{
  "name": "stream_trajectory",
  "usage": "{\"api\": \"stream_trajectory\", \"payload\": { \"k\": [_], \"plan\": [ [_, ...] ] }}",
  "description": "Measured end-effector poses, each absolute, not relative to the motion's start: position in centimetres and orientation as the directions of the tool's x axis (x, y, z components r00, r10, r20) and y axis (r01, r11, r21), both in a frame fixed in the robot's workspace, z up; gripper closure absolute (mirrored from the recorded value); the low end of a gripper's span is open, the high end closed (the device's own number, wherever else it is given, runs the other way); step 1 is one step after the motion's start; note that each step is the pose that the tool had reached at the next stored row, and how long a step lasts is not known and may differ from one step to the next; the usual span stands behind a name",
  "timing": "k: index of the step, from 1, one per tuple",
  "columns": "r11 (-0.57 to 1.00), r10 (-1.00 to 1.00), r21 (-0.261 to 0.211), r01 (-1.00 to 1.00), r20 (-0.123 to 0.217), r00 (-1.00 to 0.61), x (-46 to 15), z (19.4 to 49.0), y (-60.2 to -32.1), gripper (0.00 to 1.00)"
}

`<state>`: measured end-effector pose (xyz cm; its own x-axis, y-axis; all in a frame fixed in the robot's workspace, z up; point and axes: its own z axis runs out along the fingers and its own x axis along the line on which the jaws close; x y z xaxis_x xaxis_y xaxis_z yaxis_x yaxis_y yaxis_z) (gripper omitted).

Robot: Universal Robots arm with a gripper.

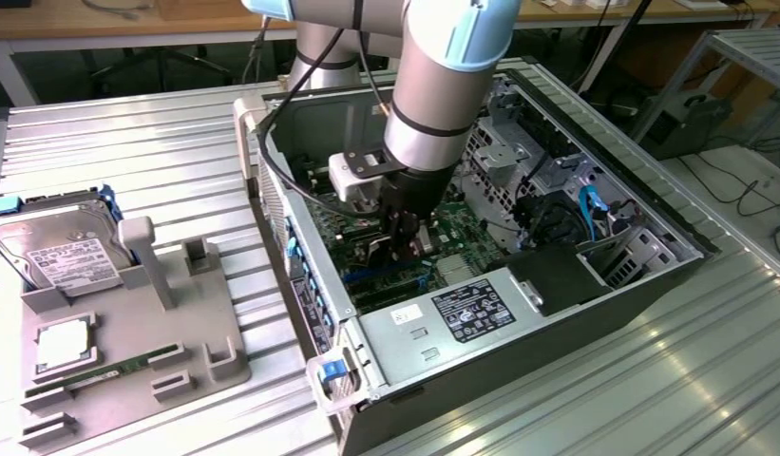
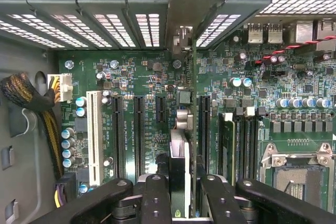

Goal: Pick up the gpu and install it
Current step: 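Insert the gpu into the slot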

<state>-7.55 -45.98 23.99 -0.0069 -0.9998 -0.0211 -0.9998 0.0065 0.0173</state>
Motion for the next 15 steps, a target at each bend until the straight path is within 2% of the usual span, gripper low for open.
{"api": "stream_trajectory", "payload": {
  "k": [15],
  "plan": [
    [0.006,-1.000,0.019,-1.000,-0.021,-0.007,-7.55,23.59,-45.97,0.72]
  ]
}}
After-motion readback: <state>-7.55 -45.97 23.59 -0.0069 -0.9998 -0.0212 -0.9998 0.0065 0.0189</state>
